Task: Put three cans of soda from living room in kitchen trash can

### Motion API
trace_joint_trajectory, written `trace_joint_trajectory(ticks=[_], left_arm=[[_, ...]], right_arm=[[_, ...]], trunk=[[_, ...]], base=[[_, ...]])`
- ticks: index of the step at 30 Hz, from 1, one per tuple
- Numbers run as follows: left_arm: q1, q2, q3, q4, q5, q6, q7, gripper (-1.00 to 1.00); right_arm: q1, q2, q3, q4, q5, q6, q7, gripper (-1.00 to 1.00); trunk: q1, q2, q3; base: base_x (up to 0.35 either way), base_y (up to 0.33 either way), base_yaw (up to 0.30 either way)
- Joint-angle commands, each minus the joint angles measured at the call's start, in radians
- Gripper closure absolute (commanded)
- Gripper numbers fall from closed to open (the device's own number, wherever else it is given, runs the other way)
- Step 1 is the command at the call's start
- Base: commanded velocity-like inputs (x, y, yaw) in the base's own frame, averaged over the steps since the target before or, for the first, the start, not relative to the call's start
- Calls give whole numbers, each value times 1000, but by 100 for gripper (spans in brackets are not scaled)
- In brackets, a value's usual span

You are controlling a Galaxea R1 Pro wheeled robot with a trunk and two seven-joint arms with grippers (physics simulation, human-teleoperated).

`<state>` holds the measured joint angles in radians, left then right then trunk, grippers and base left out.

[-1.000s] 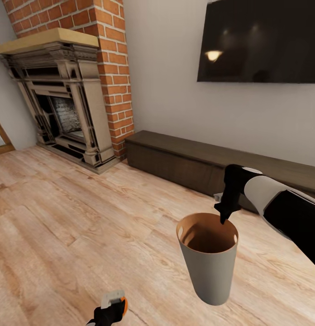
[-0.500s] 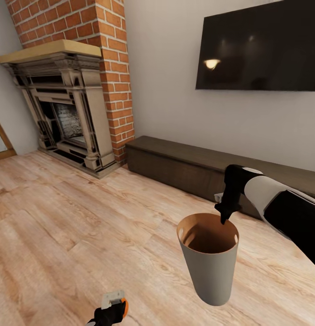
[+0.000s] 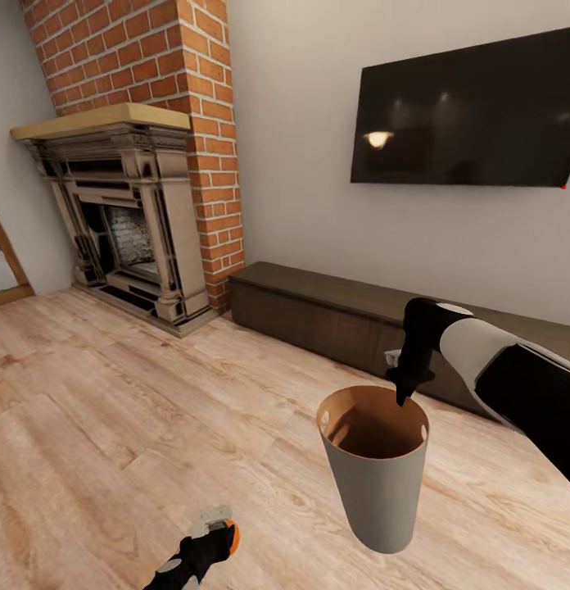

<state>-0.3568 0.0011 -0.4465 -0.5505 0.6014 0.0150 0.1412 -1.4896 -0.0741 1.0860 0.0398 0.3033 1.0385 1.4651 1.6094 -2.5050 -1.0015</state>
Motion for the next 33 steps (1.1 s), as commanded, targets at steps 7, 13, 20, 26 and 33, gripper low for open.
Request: trace_joint_trajectory(ticks=[7, 13, 20, 26, 33], left_arm=[[4, 6, 2, -255, 1, 135, 38, 100], [15, 23, 15, -603, 7, 401, 135, 100], [13, 36, 245, -938, 12, 809, 194, 100], [-33, 29, 314, -974, 18, 962, 193, 100], [-84, 29, 322, -981, 157, 1032, 194, 100]], right_arm=[[0, -3, -13, 0, -11, 9, 5, 100], [2, -6, -16, 0, -13, 9, 0, 100], [8, -13, -17, 0, -14, 9, -21, 100], [50, -11, -34, 0, -16, 9, -54, 100], [79, -9, -248, 0, -17, 9, -276, 100]], trunk=[[-3, 2, 27], [-6, 3, 50], [-9, 5, 77], [-29, 40, 97], [-55, 89, 119]], base=[[0, 0, 0], [0, 0, 0], [0, 0, 0], [0, 0, 0], [0, 0, 0]])
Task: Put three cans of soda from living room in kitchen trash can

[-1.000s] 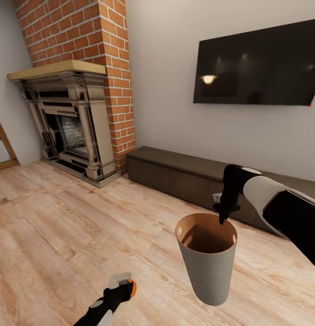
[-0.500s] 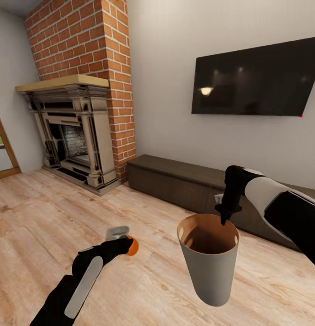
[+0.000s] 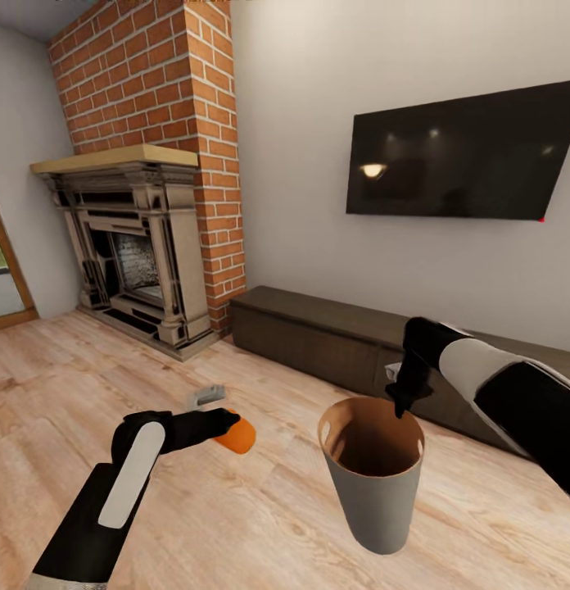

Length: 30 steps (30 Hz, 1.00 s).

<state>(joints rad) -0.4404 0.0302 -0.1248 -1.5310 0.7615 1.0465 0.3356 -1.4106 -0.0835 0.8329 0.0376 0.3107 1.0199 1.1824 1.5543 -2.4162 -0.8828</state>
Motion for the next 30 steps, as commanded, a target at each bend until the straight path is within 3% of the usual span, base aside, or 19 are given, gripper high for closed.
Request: trace_joint_trajectory(ticks=[1, 2, 3, 4, 6, 7, 9, 11, 16, 21, 23, 25, 27, 30], left_arm=[[-2, 0, 0, 1, 7, 1, 1, 100], [-4, -1, -1, 1, 15, 1, 2, 100], [-7, -1, -2, 2, 27, 1, 4, 100], [-8, -1, -2, 1, 32, 1, 4, 100], [-11, -2, -4, 0, 44, 1, 6, 100], [-12, -2, -5, -2, 47, 1, 6, 100], [-12, -1, -5, -5, 51, 1, 6, 100], [-12, 0, -5, -11, 54, 1, 6, 100], [-13, -3, -6, -19, 55, 1, 6, 100], [-15, -6, -8, -22, 55, 1, 6, 100], [-15, -7, -9, -22, 55, 1, 6, 100], [-15, -8, -10, -23, 55, 1, 6, 100], [-15, -8, -10, -24, 55, 1, 6, 100], [-15, -9, -11, -25, 55, 1, 6, 100]], right_arm=[[2, 1, -35, 2, -25, 27, -32, 100], [4, 3, -82, 2, -25, 27, -80, 100], [9, 5, -169, 1, -25, 27, -172, 100], [11, 6, -209, 0, -25, 27, -214, 100], [16, 14, -340, -3, -25, 27, -355, 100], [17, 18, -388, -4, -25, 27, -405, 100], [18, 25, -436, -4, -25, 27, -462, 100], [19, 28, -463, -6, -25, 27, -500, 100], [46, 32, -487, -20, -25, 27, -535, 100], [167, 32, -501, -127, -25, 27, -584, 100], [189, 32, -514, -146, -25, 27, -592, 100], [226, 32, -566, -166, -25, 27, -607, 100], [242, 32, -593, -171, -25, 12, -625, 100], [276, 36, -648, -177, -26, -25, -709, 100]], trunk=[[-4, 7, 3], [-8, 14, 6], [-12, 21, 9], [-16, 28, 13], [-23, 42, 19], [-27, 49, 22], [-35, 63, 28], [-42, 77, 35], [-62, 112, 50], [-81, 147, 66], [-88, 161, 72], [-96, 175, 78], [-104, 189, 85], [-115, 210, 94]], base=[[0, 0, 0], [0, 0, 0], [0, 0, 0], [0, 0, 0], [0, 0, 0], [0, 0, 0], [0, 0, 0], [0, 0, 0], [0, 0, 0], [0, 0, 0], [0, 0, 0], [0, 0, 0], [0, 0, 0], [0, 0, 0]])
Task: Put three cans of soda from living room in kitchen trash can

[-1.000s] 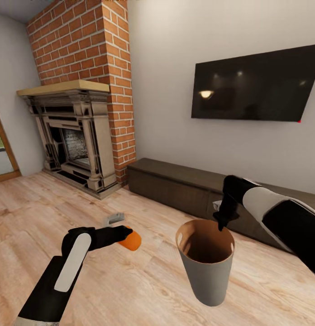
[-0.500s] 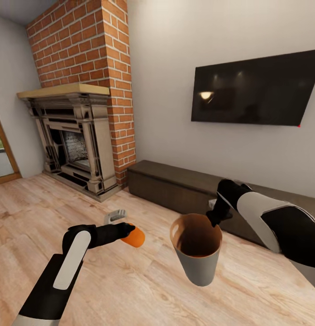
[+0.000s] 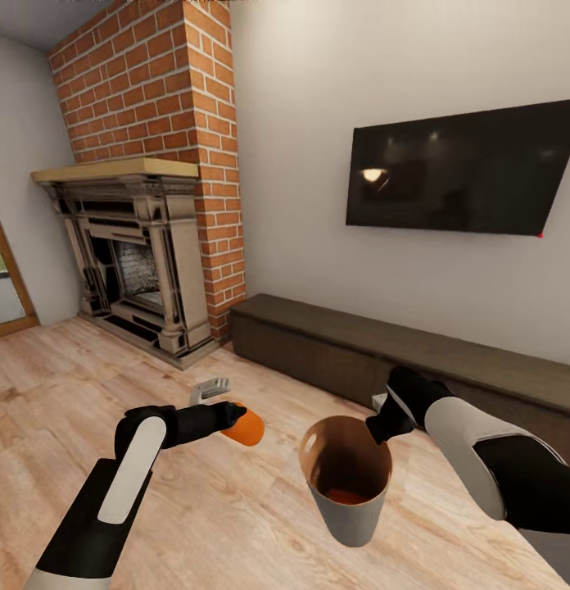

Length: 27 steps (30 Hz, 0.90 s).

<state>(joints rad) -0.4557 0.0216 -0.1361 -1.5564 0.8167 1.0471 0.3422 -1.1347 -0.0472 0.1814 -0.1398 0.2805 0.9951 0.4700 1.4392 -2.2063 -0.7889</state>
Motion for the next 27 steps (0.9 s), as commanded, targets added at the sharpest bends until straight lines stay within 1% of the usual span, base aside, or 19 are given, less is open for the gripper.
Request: trace_joint_trajectory(ticks=[1, 2, 3, 6, 8, 9, 11, 13, 14, 17, 21, 27], left_arm=[[0, 0, 0, 0, -1, 0, 0, 100], [0, 0, 0, -1, -1, 0, 0, 100], [0, 0, -1, -2, -1, 0, 0, 100], [0, 0, -8, -8, -1, 0, 0, 100], [0, 0, -23, -10, -1, 0, -1, 100], [0, -1, -36, -12, -1, 0, -2, 100], [0, -4, -53, -13, -1, 0, -3, 100], [0, -19, -83, -14, -1, 0, -5, 100], [0, -22, -89, -15, -1, 0, -5, 100], [1, -29, -117, -27, 0, 0, -7, 100], [1, -31, -130, -33, 2, 0, -7, 100], [2, -33, -135, -34, 2, 0, -9, 100]], right_arm=[[6, 9, -17, -1, 3, -9, -28, 100], [9, 16, -26, -1, 3, -13, -42, 100], [13, 28, -41, -1, 3, -17, -69, 100], [16, 41, -58, -1, 2, -23, -114, 100], [18, 45, -64, -1, 1, -28, -131, 100], [18, 47, -66, -1, -1, -36, -138, 100], [19, 49, -67, 1, -2, -44, -143, 100], [21, 51, -68, 4, -3, -54, -148, 100], [21, 51, -68, 5, -4, -55, -148, 100], [22, 64, -69, 7, -4, -59, -150, 100], [22, 72, -69, 8, -4, -60, -152, 100], [23, 74, -71, 8, -4, -61, -152, 100]], trunk=[[-4, 7, 3], [-8, 14, 6], [-12, 21, 10], [-23, 42, 19], [-31, 56, 25], [-35, 63, 28], [-42, 77, 35], [-50, 91, 41], [-54, 98, 44], [-65, 119, 53], [-81, 147, 66], [-104, 189, 85]], base=[[0, 0, 0], [0, 0, 0], [0, 0, 0], [0, 0, 0], [0, 0, 0], [0, 0, 0], [0, 0, 0], [0, 0, 0], [0, 0, 0], [0, 0, 0], [0, 0, 0], [0, 0, 0]])
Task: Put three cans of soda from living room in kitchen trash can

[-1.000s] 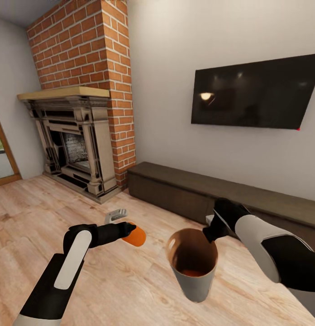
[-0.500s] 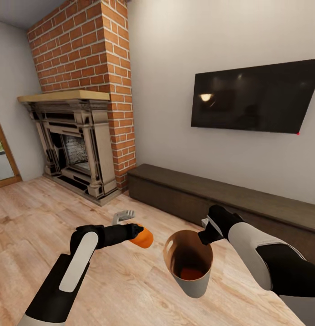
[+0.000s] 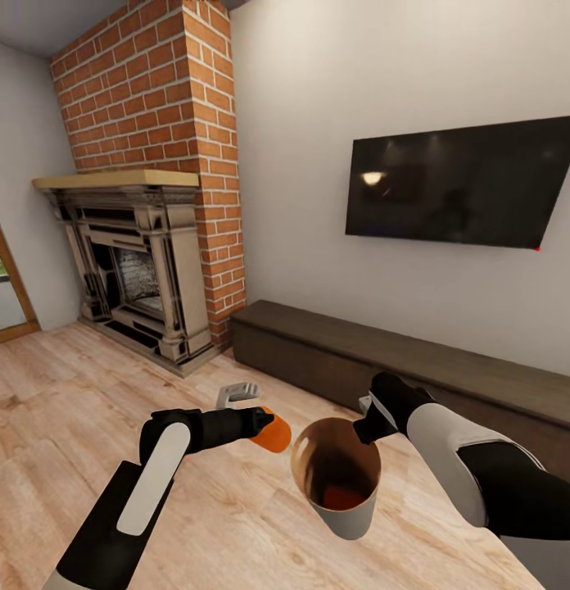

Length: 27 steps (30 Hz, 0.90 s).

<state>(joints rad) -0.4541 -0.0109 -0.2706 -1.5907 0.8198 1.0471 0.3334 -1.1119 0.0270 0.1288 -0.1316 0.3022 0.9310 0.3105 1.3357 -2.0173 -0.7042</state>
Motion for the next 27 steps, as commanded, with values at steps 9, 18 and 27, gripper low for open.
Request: trace_joint_trajectory(ticks=[9, 18, 27], left_arm=[[0, -1, -1, -1, -1, 0, -2, 100], [0, -2, -16, -1, -1, 0, -11, 100], [1, -2, -26, 1, -2, 0, -130, 100]], right_arm=[[0, 1, -18, 0, -26, 3, 8, 100], [0, 2, -18, 1, -26, 3, 8, 100], [0, 2, -17, 1, -26, 3, 8, 100]], trunk=[[-35, 63, 28], [-46, 84, 38], [-46, 84, 38]], base=[[0, 0, 0], [0, 0, 0], [0, 0, 0]])
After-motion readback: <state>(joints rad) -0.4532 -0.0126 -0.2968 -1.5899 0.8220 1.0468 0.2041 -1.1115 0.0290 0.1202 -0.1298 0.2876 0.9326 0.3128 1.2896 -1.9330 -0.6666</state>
